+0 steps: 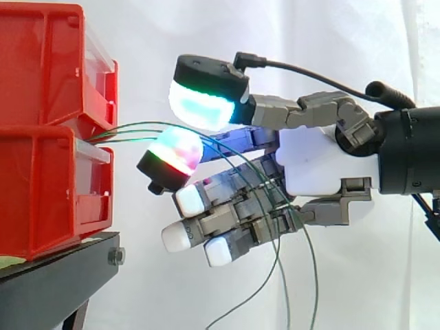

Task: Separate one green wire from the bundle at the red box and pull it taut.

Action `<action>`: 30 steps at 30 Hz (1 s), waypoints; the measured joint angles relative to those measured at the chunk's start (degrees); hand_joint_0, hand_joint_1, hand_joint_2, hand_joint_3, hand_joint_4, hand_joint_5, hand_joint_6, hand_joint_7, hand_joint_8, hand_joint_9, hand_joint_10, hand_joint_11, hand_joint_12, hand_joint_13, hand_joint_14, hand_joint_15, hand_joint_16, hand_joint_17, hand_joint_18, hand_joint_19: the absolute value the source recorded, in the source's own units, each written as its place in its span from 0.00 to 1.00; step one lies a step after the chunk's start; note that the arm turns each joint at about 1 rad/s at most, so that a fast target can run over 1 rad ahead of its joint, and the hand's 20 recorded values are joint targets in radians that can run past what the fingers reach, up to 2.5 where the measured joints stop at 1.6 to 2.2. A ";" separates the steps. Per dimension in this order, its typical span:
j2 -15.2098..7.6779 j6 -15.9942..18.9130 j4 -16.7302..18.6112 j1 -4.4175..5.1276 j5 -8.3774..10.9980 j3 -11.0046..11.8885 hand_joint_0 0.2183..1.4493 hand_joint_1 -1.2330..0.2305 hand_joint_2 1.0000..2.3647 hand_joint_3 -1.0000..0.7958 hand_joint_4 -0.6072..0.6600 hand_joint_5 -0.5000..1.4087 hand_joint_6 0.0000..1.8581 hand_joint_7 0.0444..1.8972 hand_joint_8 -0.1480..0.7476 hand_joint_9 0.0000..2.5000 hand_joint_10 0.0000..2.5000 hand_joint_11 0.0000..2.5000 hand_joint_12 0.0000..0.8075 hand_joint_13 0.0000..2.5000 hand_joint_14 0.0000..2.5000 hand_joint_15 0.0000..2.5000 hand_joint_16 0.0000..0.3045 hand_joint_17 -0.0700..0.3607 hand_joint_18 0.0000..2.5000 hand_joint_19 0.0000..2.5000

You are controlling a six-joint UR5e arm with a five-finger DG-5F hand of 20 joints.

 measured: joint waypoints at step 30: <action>-0.06 -1.93 6.30 0.13 1.05 -4.62 0.34 0.31 0.01 0.38 0.63 0.16 0.46 0.65 0.51 0.37 0.01 0.24 0.43 0.34 0.01 0.14 0.16 0.41 0.30 0.26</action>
